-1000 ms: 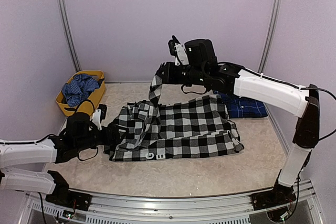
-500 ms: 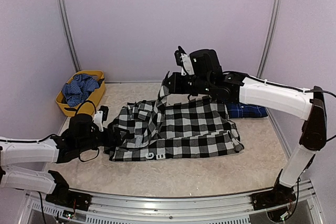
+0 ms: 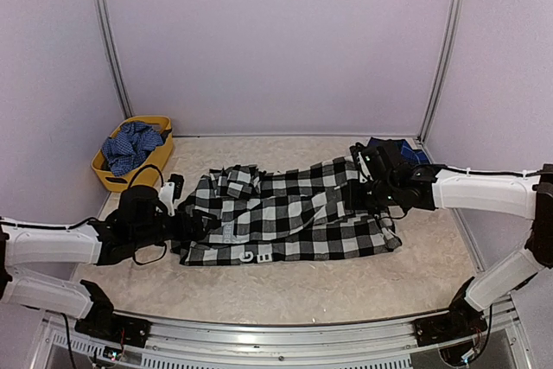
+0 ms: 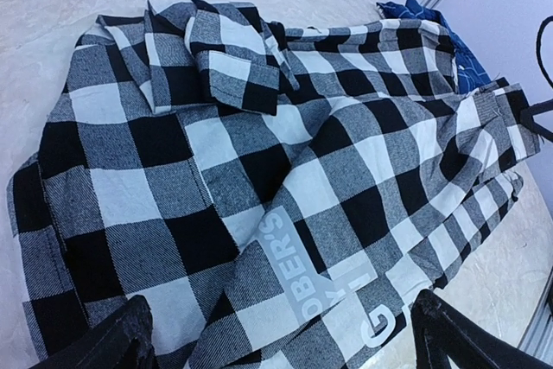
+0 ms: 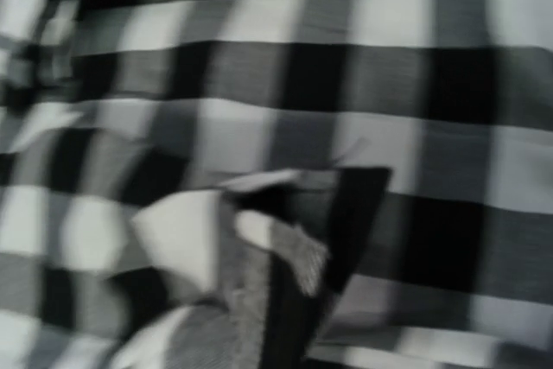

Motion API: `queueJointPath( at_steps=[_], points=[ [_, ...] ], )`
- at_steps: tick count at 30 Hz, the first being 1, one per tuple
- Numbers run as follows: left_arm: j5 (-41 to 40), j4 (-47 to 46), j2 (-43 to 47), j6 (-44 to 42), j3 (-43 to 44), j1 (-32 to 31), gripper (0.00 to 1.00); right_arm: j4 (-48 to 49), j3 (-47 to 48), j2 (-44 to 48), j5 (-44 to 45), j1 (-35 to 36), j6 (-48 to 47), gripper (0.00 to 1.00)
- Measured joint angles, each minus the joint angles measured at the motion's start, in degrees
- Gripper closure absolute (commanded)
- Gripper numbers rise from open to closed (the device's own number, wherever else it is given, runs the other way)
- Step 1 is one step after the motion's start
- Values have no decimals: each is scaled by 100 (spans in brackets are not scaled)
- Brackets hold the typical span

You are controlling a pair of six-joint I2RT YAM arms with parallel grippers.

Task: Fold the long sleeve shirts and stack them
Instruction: Fold the flattened shirt at the center of the board.

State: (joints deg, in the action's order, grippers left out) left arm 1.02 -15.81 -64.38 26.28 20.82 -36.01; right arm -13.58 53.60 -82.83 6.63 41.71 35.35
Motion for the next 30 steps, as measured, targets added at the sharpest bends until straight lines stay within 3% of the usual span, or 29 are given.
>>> queueJointPath(
  at_steps=[16,26,30],
  points=[
    [-219,48,-358,-22,271,-280,1,-684,-264,-4,131,-516,-503,100],
    [-935,136,-1091,-83,702,-800,1,-680,-686,-380,216,-516,-577,100],
    [-1453,221,-1517,-90,911,-1106,1,-664,-723,-535,299,-516,-629,85]
  ],
)
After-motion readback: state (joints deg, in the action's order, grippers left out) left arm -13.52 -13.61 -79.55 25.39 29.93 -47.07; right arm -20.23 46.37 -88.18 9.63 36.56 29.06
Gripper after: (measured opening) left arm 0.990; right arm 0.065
